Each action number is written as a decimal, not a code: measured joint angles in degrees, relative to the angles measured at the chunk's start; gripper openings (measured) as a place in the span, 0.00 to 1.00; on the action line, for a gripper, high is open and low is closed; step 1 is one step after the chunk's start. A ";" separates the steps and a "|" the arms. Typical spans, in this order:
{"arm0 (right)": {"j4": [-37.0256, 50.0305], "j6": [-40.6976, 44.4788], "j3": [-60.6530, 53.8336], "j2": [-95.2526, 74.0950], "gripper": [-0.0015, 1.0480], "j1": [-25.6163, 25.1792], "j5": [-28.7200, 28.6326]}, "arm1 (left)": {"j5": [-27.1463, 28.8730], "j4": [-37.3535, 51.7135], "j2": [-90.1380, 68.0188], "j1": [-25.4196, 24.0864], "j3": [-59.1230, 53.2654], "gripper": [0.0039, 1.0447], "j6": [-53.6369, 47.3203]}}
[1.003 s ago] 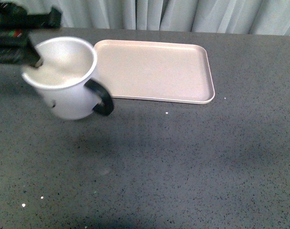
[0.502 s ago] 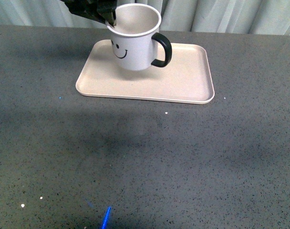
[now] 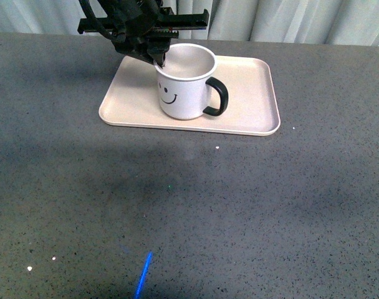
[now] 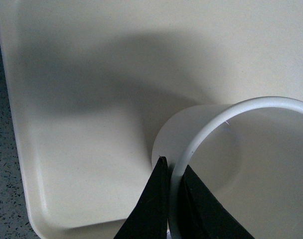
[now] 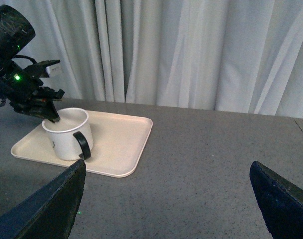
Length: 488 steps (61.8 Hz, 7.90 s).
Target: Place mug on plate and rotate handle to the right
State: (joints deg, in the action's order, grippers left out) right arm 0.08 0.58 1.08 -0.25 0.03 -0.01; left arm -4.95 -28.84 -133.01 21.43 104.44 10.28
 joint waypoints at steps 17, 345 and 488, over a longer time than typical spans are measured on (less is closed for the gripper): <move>0.00 0.00 0.00 -0.02 0.91 0.00 0.00 | -1.29 2.12 0.00 -0.17 -0.02 0.42 -0.37; -13.31 -9.77 91.03 -126.35 0.67 15.74 -1.46 | 4.94 28.83 132.08 -21.24 -103.67 0.91 -9.97; -4.66 23.96 83.89 -110.22 0.91 8.90 -21.16 | 4.94 28.83 132.10 -21.24 -103.67 0.91 -9.97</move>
State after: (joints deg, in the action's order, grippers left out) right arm -4.58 24.53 84.97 -110.48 8.93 -21.17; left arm -0.01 -0.01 -0.91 0.19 0.78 0.32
